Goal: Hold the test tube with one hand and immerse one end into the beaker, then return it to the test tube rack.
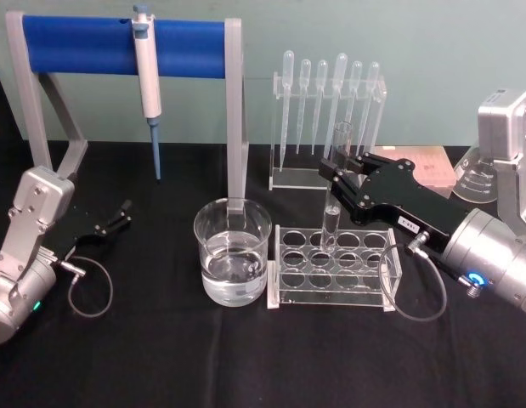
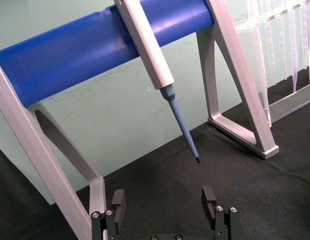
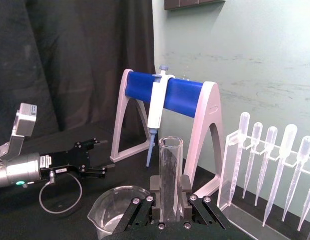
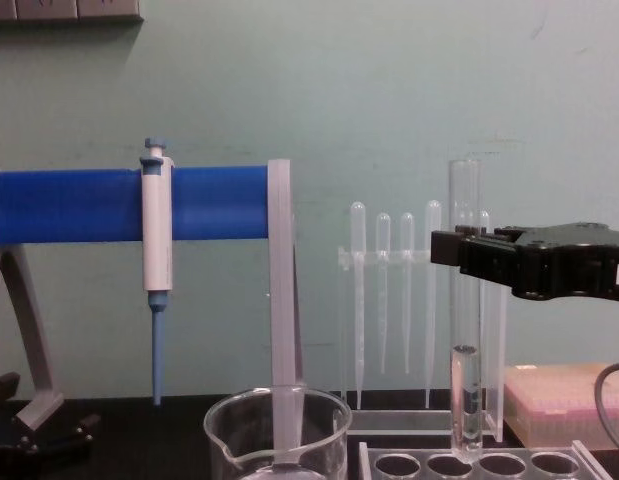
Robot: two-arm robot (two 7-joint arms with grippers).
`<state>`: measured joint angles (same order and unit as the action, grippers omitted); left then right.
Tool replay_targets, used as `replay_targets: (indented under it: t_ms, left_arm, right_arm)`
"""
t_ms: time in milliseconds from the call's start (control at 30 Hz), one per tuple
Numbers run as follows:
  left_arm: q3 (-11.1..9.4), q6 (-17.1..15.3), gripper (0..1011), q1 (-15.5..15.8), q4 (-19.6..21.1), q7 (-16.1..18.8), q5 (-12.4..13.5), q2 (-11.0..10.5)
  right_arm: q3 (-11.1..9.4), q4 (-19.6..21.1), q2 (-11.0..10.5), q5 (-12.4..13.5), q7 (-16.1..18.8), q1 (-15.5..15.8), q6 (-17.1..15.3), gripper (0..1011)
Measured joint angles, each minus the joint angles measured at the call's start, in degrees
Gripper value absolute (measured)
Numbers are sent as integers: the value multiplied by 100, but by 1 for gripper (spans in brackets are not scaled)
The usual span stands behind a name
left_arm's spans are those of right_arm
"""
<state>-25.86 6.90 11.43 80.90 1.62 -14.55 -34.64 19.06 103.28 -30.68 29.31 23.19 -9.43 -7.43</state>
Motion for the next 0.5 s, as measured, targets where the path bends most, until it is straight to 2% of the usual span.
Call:
replay_targets:
  t_ms: [500]
  left_arm:
    - [0, 0, 1000, 0, 0, 0, 0, 0]
  right_arm:
    - [0, 0, 0, 0, 0, 0, 0, 224]
